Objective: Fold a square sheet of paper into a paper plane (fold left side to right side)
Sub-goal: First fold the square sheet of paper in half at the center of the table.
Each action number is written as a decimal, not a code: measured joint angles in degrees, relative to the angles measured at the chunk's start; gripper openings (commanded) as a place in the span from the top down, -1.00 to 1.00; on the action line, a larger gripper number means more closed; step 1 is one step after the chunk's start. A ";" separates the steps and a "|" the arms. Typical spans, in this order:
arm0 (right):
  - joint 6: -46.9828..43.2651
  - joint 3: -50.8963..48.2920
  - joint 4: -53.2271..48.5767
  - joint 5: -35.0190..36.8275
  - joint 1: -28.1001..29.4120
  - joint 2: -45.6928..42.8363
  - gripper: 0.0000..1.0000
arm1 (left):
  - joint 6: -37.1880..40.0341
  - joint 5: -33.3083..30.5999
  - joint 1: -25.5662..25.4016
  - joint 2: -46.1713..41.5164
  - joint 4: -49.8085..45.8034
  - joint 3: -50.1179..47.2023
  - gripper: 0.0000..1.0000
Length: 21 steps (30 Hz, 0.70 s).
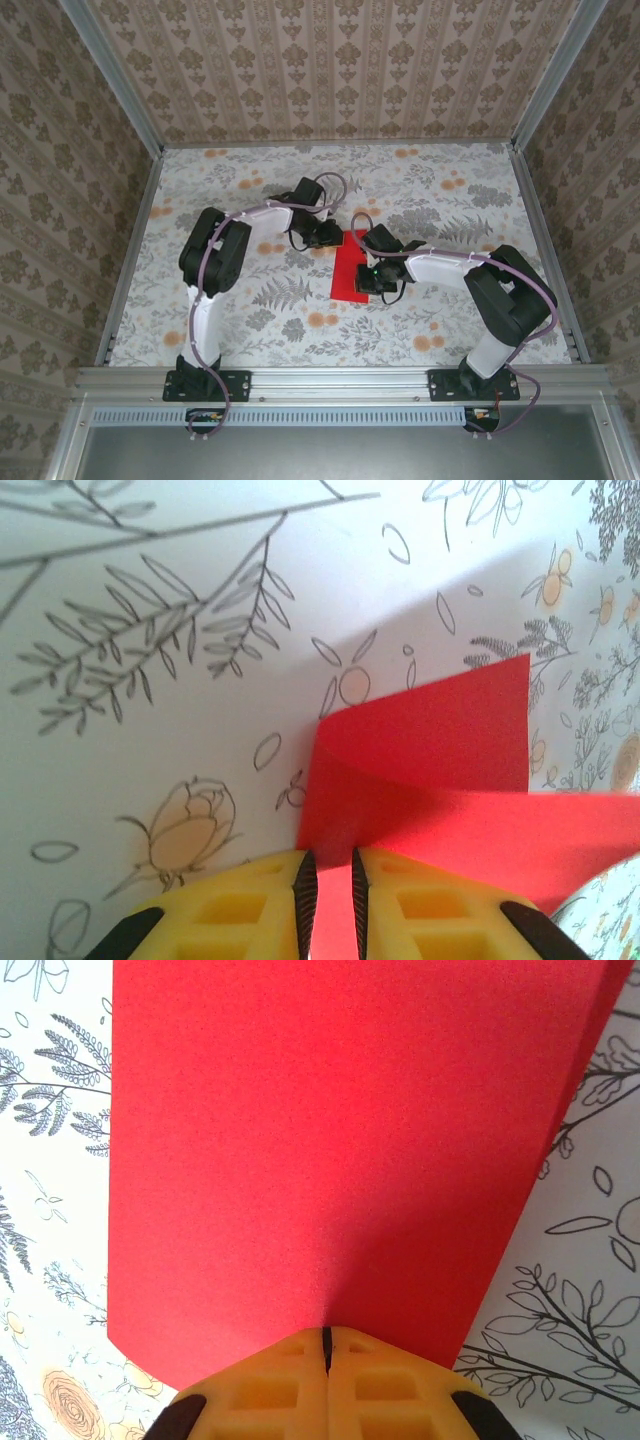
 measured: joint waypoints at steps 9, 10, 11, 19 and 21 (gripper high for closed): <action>-0.22 -0.04 -0.42 -0.02 0.00 0.00 0.88 | -0.02 -0.79 1.03 1.86 0.42 3.21 0.52; -0.22 -0.04 -0.42 -0.02 0.00 0.00 0.88 | -0.02 -1.07 1.16 1.88 0.76 3.23 0.52; -0.24 -0.04 -0.42 -0.02 0.00 0.00 0.88 | -0.02 -1.40 1.36 1.88 1.16 3.23 0.53; -1.07 -0.02 -0.44 -0.04 -0.15 0.00 0.88 | 0.39 -2.73 2.67 -3.78 5.81 -3.52 0.74; -1.11 -0.02 -0.46 -0.04 -0.17 0.00 0.89 | 0.20 -1.11 2.60 -5.31 7.69 -4.90 0.76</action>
